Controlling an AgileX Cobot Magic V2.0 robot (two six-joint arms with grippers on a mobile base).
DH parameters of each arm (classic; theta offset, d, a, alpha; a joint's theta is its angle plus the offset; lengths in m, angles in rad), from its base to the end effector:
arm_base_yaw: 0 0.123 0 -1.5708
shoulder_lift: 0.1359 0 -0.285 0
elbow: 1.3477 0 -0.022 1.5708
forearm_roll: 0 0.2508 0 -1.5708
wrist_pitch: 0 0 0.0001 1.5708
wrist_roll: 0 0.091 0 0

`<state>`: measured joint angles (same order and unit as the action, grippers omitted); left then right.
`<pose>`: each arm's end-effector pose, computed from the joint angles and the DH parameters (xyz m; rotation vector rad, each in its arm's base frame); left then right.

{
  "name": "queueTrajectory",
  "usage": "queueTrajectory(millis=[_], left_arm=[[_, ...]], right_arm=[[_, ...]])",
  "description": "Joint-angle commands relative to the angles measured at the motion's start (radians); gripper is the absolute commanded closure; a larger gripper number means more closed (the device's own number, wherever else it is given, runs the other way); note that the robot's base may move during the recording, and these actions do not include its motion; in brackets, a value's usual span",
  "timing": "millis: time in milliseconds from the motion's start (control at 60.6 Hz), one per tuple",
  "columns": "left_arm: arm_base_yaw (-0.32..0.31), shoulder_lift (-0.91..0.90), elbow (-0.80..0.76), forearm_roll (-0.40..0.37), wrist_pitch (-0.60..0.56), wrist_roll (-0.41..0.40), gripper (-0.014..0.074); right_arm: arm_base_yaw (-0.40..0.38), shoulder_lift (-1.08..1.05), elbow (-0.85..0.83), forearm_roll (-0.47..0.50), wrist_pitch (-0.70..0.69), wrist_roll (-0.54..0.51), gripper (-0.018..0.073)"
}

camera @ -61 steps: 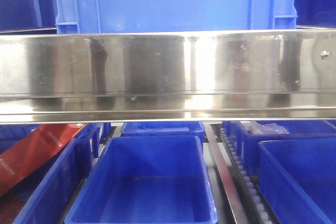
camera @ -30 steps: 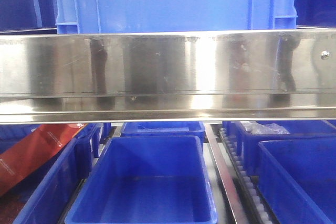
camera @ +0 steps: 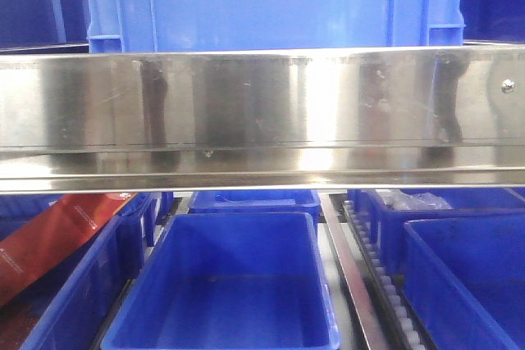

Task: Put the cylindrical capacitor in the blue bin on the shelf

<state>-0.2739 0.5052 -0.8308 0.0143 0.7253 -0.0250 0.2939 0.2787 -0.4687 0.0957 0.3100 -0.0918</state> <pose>0.0763 -0.0206 0.3862 0.2379 1.8725 -0.1884 0.0617 0.0215 0.3246 -0.2584 1.5870 0.2508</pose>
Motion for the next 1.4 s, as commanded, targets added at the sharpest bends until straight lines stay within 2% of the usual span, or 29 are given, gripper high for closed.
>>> queueTrajectory(millis=[0,99,214,445,577,825,1006,1056,1385], left_arm=[[0.002,-0.008,0.004,0.000,-0.012,-0.005,0.0707],[0.004,-0.029,0.011,-0.002,-0.012,-0.005,0.0707],[0.065,-0.093,0.063,-0.006,-0.037,-0.005,0.0707],[0.207,-0.309,0.312,-0.027,-0.237,-0.005,0.0707],[0.244,-0.416,0.471,-0.031,-0.319,-0.005,0.0707],[0.245,-0.505,0.748,-0.031,-0.534,-0.005,0.0707],[0.220,-0.505,0.831,-0.031,-0.660,-0.005,0.0707],[0.208,-0.505,0.831,-0.028,-0.624,-0.005,0.0707],[0.198,-0.505,0.831,-0.028,-0.647,-0.005,0.0707]], right_arm=[[-0.004,-0.004,0.003,-0.008,-0.026,0.002,0.0721],[-0.004,-0.004,0.003,-0.008,-0.026,0.002,0.0721],[-0.004,-0.004,0.003,-0.008,-0.026,0.002,0.0721],[-0.004,-0.004,0.003,-0.008,-0.027,0.002,0.0721],[-0.004,-0.004,0.003,-0.008,-0.027,0.002,0.0721],[-0.004,-0.004,0.003,-0.008,-0.027,0.002,0.0721],[-0.004,-0.004,0.003,-0.008,-0.030,0.002,0.0721],[-0.004,-0.004,0.003,-0.008,-0.030,0.002,0.0721],[-0.004,-0.004,0.003,-0.008,-0.034,0.002,0.0721]])
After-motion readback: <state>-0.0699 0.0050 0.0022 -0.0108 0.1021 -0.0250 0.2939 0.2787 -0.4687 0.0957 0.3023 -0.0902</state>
